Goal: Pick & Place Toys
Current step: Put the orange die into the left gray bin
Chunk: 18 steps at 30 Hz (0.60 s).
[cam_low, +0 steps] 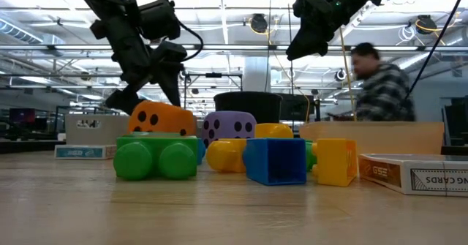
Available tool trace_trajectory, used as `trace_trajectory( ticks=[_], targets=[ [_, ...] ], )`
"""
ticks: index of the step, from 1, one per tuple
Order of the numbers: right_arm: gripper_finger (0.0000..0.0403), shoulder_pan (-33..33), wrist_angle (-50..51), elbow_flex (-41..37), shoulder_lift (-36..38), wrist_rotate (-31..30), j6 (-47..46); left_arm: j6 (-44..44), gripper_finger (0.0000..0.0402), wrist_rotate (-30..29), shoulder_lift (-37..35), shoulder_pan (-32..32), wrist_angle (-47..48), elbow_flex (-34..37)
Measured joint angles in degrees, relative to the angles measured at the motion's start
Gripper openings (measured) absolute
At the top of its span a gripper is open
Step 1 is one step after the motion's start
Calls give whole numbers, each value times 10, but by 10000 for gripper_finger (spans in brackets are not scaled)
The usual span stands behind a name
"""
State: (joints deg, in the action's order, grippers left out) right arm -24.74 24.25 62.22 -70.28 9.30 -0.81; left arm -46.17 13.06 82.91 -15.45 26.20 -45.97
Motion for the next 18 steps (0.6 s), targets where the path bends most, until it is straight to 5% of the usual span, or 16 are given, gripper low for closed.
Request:
trace_trajectory(
  ticks=[18],
  targets=[
    [126,0,0,0,0,0,0,10,374,89,60,-1,-28,0]
  ],
)
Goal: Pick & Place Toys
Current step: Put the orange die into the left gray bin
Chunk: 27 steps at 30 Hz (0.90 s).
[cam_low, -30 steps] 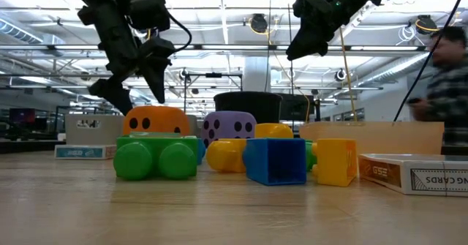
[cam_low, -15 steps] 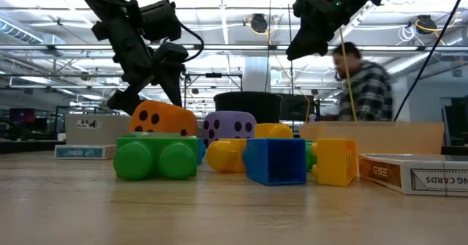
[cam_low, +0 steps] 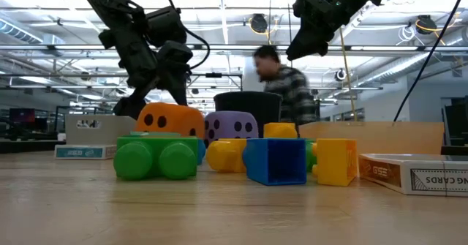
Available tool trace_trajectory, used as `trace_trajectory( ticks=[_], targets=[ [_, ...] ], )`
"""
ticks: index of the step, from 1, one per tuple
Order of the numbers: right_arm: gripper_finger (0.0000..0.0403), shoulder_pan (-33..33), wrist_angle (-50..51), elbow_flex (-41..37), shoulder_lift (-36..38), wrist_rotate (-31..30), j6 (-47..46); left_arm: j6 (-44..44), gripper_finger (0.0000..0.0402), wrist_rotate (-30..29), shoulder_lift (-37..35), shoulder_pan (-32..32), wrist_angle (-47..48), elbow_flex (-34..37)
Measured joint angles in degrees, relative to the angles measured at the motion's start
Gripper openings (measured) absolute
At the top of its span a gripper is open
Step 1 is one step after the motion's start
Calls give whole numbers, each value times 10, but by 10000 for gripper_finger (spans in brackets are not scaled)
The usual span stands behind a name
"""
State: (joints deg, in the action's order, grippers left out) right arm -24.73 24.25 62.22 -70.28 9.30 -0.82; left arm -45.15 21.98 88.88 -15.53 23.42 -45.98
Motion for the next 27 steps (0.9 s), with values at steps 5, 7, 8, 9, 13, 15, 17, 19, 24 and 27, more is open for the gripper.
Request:
trace_trajectory(
  ticks=[5,7,8,9,13,15,17,19,24,27],
  targets=[
    [126,0,0,0,0,0,0,1,366,11,6,0,-7,0],
    [126,0,0,0,0,0,0,5,349,15,5,-3,-5,0],
    [126,0,0,0,0,0,0,7,337,20,4,-6,-5,1],
    [126,0,0,0,0,0,0,10,324,25,4,-7,-4,1],
    [126,0,0,0,0,-1,3,16,270,33,4,-14,-2,2],
    [126,0,0,0,0,-1,4,24,252,41,4,-18,-2,2],
    [126,0,0,0,0,-1,4,32,245,54,5,-23,-2,3],
    [126,0,0,0,0,-1,4,41,244,63,5,-29,-1,3],
    [126,0,0,0,0,-2,5,58,237,76,-14,-42,3,4],
    [126,0,0,0,0,-2,7,66,230,70,-39,-53,17,6]
  ],
)
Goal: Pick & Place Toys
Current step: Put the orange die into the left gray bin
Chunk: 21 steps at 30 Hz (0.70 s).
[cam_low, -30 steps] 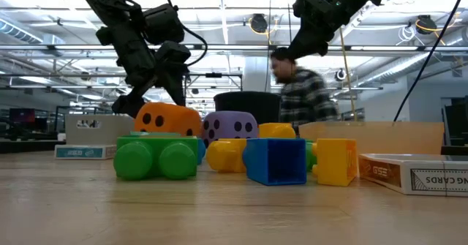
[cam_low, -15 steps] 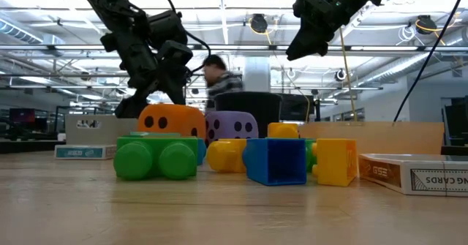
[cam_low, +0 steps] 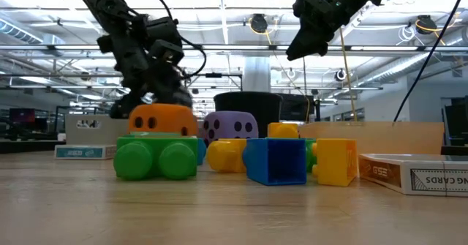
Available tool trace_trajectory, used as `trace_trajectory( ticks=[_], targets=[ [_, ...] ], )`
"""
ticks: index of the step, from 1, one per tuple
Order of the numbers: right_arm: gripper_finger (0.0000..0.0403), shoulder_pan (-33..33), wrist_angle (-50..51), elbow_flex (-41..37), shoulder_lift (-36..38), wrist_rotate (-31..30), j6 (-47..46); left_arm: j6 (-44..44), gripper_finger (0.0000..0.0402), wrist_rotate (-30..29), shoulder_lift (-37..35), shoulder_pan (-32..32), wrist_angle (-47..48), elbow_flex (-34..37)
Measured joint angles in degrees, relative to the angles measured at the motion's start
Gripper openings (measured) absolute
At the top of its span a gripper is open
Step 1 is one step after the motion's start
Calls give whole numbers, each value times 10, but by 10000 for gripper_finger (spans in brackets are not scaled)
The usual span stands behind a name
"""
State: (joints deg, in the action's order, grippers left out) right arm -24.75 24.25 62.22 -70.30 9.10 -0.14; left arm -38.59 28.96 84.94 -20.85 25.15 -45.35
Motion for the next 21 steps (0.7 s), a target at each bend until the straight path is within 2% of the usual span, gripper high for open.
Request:
trace_trajectory(
  ticks=[16,21],
  targets=[
    [126,0,0,0,0,0,15,-19,226,-10,-133,-22,39,-2],
    [126,0,0,0,0,0,15,-20,201,-16,-180,-44,63,-3]
  ],
)
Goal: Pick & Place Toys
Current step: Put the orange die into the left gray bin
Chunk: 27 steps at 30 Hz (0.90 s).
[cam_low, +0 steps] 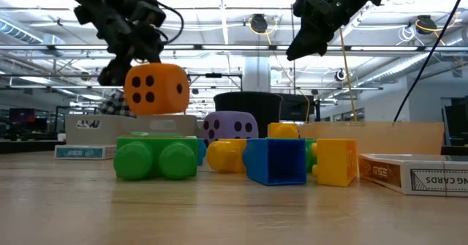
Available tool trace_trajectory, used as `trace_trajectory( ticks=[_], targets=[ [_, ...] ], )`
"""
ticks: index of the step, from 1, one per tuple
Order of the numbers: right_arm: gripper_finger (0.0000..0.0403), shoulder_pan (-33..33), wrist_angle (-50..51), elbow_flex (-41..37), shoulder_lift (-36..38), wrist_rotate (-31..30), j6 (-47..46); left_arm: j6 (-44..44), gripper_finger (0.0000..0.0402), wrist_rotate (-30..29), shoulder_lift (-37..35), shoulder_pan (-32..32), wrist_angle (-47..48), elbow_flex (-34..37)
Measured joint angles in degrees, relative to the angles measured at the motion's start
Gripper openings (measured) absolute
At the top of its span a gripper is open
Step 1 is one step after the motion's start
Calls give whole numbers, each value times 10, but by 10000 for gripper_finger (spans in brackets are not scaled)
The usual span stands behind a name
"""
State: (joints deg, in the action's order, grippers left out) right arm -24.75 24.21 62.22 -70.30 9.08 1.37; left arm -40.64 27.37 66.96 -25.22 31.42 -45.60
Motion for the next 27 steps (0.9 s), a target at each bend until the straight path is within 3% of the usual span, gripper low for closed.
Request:
trace_trajectory(
  ticks=[11,18,27],
  targets=[
    [126,0,0,0,0,0,-2,4,173,-66,-126,-92,28,-2],
    [126,0,0,0,0,0,-2,46,162,-185,-173,-147,114,-64],
    [126,0,0,0,0,0,-2,86,160,-310,-158,-197,227,-163]
  ],
)
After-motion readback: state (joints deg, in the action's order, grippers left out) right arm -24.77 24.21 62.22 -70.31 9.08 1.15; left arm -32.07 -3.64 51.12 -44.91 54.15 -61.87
